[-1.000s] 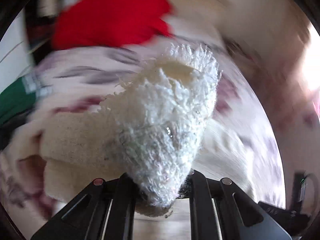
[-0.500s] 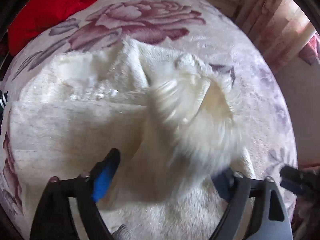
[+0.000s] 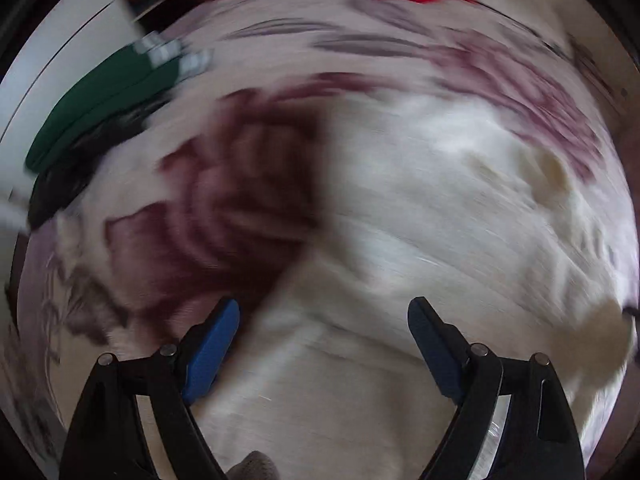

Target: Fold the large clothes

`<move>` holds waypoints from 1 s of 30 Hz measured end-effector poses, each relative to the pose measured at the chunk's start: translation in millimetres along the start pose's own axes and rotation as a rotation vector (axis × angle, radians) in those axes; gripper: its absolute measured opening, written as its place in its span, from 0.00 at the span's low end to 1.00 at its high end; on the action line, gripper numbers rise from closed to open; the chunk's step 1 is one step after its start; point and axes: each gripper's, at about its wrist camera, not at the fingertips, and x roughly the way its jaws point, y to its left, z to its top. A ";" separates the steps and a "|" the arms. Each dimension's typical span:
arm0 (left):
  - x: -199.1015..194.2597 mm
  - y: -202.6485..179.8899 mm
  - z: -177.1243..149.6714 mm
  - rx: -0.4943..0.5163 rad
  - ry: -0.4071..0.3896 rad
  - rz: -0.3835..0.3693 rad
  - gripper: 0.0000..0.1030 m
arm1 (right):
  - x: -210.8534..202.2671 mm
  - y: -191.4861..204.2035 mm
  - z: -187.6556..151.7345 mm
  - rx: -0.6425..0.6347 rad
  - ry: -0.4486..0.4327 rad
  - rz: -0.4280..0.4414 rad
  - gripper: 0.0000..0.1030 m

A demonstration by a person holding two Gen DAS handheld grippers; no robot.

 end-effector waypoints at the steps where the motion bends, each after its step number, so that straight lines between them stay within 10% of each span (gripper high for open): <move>1: 2.7 12.9 3.1 -0.042 -0.001 0.011 0.84 | 11.3 5.5 0.6 -0.008 0.038 -0.001 0.84; 3: 5.8 31.5 6.9 -0.112 -0.007 0.009 0.84 | 26.5 14.5 -3.2 -0.019 0.083 0.026 0.69; 4: 5.9 36.9 7.6 -0.133 -0.009 0.009 0.83 | 29.7 20.5 -7.2 -0.039 0.074 0.068 0.24; 5: 6.6 42.3 7.7 -0.154 -0.011 0.010 0.84 | 32.8 28.1 -11.5 -0.068 0.086 0.059 0.05; 12: 16.8 52.5 -2.5 -0.247 0.012 -0.094 0.84 | -39.7 44.3 0.0 -0.124 -0.210 0.018 0.07; 18: 36.5 46.2 -6.0 -0.253 0.036 -0.175 0.83 | 16.6 25.4 34.8 -0.106 0.062 -0.202 0.23; 23: 55.8 49.3 -8.1 -0.261 0.017 -0.301 0.83 | -46.2 64.5 19.5 -0.083 -0.124 -0.100 0.53; 26: 61.0 53.3 -14.8 -0.240 -0.012 -0.381 0.47 | -22.9 128.5 16.3 -0.195 -0.003 0.057 0.58; 30: 56.9 51.0 -24.4 -0.207 -0.064 -0.419 0.28 | 39.8 230.3 12.7 -0.428 0.130 0.155 0.58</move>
